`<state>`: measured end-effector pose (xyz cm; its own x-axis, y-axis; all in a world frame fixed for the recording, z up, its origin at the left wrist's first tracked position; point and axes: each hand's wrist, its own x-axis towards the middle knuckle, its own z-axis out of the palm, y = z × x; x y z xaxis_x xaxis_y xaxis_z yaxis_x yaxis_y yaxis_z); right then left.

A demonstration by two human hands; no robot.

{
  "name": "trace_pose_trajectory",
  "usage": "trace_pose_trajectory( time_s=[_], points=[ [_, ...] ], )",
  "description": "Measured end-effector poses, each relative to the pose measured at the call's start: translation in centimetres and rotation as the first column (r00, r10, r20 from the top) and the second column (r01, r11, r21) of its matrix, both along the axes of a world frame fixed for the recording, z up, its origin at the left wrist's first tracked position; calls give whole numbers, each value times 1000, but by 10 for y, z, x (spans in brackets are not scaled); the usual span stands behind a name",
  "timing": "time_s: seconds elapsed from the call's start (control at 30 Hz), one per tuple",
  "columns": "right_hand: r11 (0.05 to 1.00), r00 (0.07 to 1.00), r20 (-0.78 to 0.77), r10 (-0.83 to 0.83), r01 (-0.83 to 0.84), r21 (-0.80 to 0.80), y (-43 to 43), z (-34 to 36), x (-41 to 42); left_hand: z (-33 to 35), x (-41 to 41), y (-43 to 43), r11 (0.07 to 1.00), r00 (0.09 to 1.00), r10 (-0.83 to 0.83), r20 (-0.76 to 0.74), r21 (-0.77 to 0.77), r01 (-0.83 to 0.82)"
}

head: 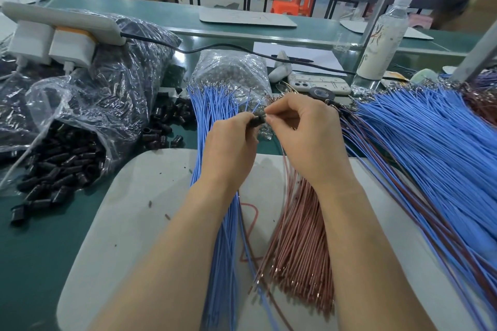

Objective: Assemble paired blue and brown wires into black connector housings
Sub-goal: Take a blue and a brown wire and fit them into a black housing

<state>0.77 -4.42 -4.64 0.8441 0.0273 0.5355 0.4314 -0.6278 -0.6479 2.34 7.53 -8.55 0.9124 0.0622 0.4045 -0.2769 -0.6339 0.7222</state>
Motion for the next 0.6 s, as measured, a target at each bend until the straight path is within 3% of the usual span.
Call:
trace_pose_trajectory(
  time_s=[0.37,0.5,0.6],
  points=[
    [999,1000,-18,-23,23,-32,-2,-1,1,-2,1,-1,999,1000,-10,-15,33,11],
    [999,998,-46,-39,39,10,-6,0,2,-1,-3,-3,996,997,-72,30,-53,74],
    [999,998,-63,-28,30,19,-5,0,2,-1,-3,-2,996,994,-85,74,-23,87]
  ],
)
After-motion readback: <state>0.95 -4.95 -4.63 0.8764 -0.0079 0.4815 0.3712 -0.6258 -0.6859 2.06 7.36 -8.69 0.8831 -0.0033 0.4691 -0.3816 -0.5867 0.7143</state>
